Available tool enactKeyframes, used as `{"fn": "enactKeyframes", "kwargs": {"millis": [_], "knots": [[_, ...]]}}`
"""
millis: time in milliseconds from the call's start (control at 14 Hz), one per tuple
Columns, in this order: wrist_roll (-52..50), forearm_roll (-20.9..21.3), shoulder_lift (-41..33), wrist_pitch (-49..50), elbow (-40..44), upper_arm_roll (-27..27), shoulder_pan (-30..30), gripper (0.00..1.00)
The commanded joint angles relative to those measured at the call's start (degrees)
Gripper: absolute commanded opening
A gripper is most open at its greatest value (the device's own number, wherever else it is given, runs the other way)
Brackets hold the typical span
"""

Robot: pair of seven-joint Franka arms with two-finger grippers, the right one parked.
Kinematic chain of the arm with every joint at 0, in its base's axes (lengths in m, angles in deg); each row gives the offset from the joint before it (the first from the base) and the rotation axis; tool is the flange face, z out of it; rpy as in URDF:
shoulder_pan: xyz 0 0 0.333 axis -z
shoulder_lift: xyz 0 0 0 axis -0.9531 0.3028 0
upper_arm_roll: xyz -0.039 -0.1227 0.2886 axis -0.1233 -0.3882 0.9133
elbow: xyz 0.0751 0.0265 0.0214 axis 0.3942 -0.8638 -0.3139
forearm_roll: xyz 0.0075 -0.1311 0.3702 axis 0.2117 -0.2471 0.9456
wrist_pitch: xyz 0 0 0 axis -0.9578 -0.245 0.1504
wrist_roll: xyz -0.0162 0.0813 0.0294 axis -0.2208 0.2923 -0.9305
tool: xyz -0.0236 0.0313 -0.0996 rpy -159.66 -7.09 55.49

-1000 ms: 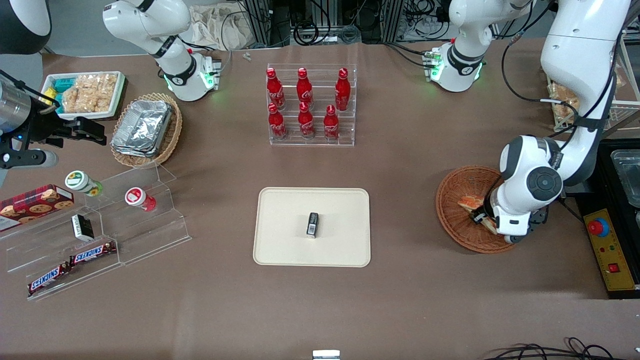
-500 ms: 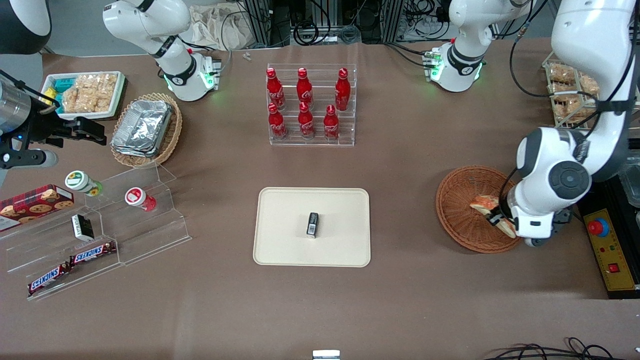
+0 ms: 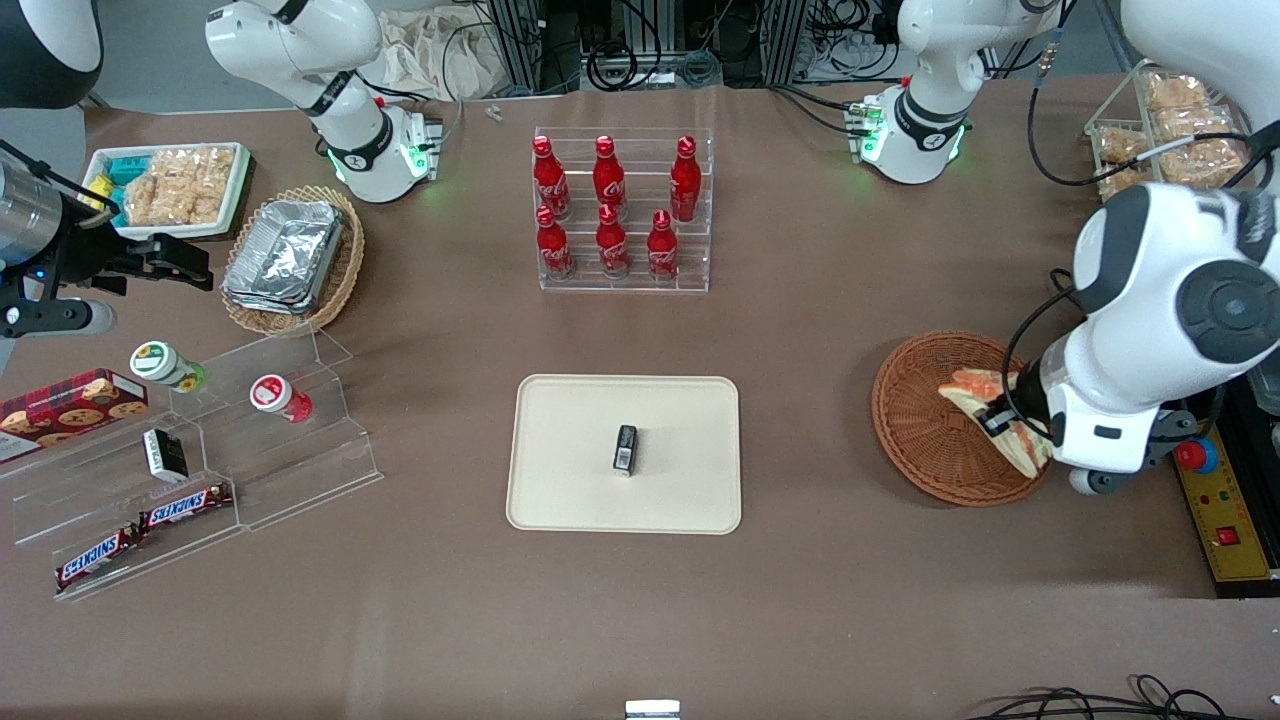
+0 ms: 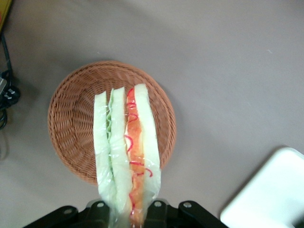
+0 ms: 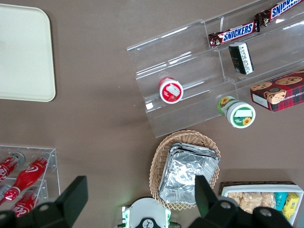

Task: Place sandwich from basket to tray
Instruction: 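Lift the sandwich out of the basket and carry it toward the cream tray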

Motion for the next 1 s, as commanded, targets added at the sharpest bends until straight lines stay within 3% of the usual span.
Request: {"fn": "enactKeyframes", "kwargs": {"millis": [0, 214, 429, 643, 929], "knots": [[5.59, -1.14, 1.02, 3.37, 4.42, -4.11, 0.09, 0.00], [6.49, -0.79, 3.38, 2.14, 5.12, -10.96, 0.96, 0.00], [8.15, -0.09, 8.47, -2.49, 6.09, -11.16, 6.13, 0.00], [8.69, 7.72, 15.32, -11.89, 6.27, -11.07, 12.46, 0.00], [8.86, 8.27, 22.36, -17.37, 6.09, -10.98, 15.63, 0.00]]}}
